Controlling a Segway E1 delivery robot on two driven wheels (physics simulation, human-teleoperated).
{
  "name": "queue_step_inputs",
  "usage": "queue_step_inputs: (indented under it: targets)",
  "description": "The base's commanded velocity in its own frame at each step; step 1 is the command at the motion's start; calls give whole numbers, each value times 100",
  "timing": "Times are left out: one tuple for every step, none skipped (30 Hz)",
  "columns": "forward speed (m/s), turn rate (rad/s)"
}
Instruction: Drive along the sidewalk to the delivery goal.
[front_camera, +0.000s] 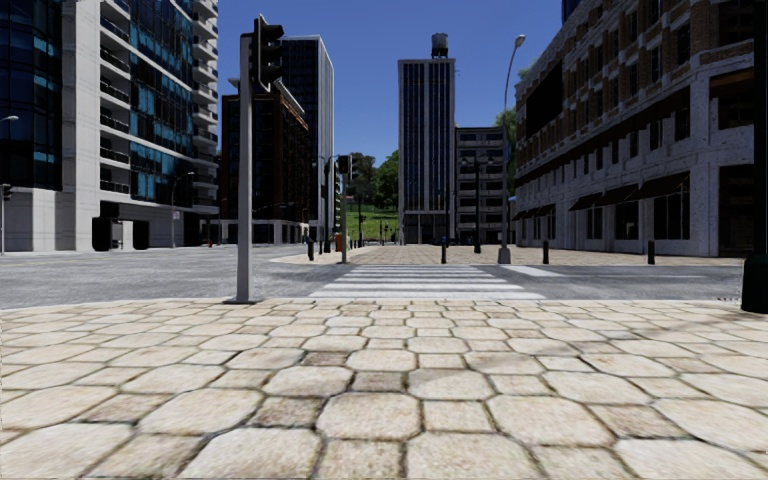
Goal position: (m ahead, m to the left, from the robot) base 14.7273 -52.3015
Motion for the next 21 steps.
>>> queue_step_inputs:
  targets:
    - [200, -1]
    - [200, -1]
    - [200, 0]
    - [200, 0]
    - [200, 0]
    - [200, 0]
    - [200, 0]
    - [200, 0]
    - [200, 0]
    - [200, 0]
    - [200, 0]
    - [200, 0]
    - [200, 0]
    - [200, -2]
    - [200, -2]
    - [200, -17]
    - [200, -27]
    - [200, -34]
    - [200, -38]
    - [200, -40]
    - [200, -40]
